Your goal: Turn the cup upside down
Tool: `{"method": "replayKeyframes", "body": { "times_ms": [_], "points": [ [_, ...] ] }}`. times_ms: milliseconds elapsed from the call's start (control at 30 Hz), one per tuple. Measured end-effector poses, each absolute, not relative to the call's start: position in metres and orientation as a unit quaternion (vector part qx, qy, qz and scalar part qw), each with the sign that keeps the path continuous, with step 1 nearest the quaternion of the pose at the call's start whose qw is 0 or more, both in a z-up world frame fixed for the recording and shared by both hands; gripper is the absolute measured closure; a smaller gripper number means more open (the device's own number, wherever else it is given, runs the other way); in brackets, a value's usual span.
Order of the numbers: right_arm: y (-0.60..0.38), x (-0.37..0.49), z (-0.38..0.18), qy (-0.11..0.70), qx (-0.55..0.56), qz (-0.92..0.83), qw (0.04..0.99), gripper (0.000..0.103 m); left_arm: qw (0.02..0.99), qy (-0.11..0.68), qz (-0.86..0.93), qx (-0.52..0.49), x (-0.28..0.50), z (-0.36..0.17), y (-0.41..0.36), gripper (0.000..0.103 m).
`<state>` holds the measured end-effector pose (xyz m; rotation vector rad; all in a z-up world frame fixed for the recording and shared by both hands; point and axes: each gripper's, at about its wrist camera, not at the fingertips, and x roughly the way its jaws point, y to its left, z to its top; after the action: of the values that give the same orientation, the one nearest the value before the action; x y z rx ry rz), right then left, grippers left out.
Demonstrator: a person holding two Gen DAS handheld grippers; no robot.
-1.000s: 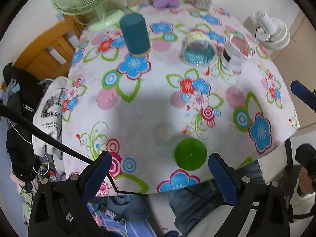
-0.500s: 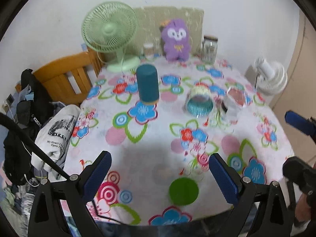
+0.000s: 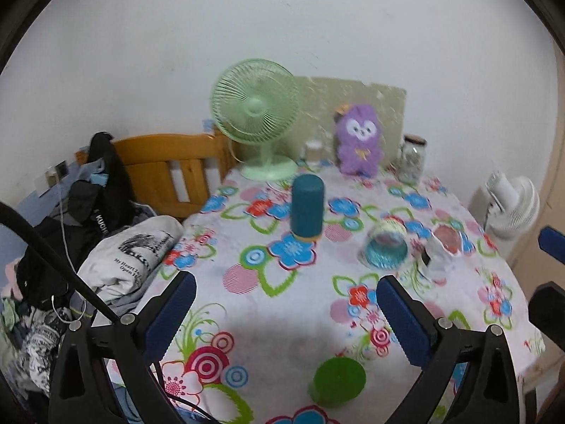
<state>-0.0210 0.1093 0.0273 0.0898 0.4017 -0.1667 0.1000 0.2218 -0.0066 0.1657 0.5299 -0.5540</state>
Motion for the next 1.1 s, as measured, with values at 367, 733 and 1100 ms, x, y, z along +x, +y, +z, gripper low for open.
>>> {"method": "replayKeyframes", "body": {
  "times_ms": [367,733,1100],
  "points": [
    [0.115,-0.023,0.015,0.187,0.034,-0.109,0.976,0.003,0.938,0.211,-0.274,0.037,0.09,-0.011,0.25,0.0],
    [0.108,-0.017,0.01,0.198,0.042,-0.135,0.97,0.003,0.939,0.192,-0.283,0.04,0.086,-0.013,0.25,0.0],
    [0.104,-0.016,0.009,0.2,0.048,-0.139,0.969,0.002,0.939,0.195,-0.283,0.034,0.086,-0.014,0.249,0.0]
  ]
}}
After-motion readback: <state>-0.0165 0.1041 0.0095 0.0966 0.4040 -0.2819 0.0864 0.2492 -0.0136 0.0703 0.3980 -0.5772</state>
